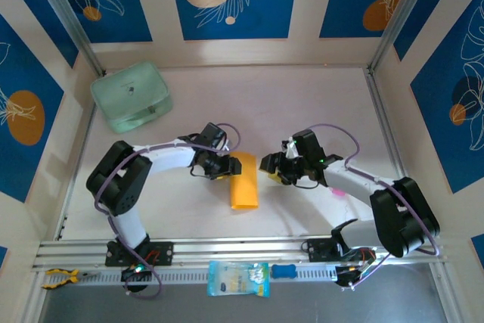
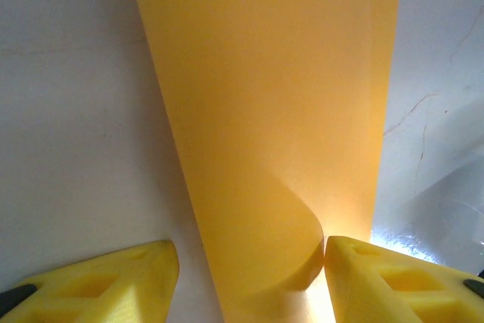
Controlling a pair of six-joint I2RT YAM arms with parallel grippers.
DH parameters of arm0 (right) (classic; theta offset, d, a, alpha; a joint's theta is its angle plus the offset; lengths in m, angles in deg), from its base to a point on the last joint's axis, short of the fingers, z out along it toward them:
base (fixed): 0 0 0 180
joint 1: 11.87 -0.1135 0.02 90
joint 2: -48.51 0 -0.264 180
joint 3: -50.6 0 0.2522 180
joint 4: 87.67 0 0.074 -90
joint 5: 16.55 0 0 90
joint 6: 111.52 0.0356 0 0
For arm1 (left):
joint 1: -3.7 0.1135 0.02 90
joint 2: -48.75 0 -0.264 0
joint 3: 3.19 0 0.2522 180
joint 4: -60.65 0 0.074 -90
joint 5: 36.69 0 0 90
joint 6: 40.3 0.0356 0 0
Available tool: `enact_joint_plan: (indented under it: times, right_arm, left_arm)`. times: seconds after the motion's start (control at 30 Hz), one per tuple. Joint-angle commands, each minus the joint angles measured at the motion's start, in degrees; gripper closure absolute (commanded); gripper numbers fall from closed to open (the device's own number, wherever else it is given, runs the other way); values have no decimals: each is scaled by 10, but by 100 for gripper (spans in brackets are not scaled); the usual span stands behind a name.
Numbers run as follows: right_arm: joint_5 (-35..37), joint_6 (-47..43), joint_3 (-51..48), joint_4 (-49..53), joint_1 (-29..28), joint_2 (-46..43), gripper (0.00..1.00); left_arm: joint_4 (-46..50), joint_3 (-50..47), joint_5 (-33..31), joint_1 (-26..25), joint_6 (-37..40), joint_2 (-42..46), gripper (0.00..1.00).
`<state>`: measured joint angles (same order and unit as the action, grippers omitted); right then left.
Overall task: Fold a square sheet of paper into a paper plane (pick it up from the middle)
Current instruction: First fold the square sheet of paper in half at the center of the table, then hold the square sheet of paper at the center of the table.
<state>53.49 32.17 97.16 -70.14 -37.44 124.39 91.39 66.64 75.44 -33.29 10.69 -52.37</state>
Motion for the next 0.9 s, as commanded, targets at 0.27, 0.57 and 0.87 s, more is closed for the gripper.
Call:
enact_joint_plan:
  times: [0.27,0.57,0.87]
  right_arm:
    - [-1,5,7,-2,-4,12,50]
    - [-10,7,5,-17,-4,23,54]
    - [-35,15,14,-60,-26,73,76]
  left_arm:
    - [80,50,-69,-23,37,-47,41]
    - [143,97,-125,-40,51,-74,39]
    - [134,95,-123,-45,34,-85,39]
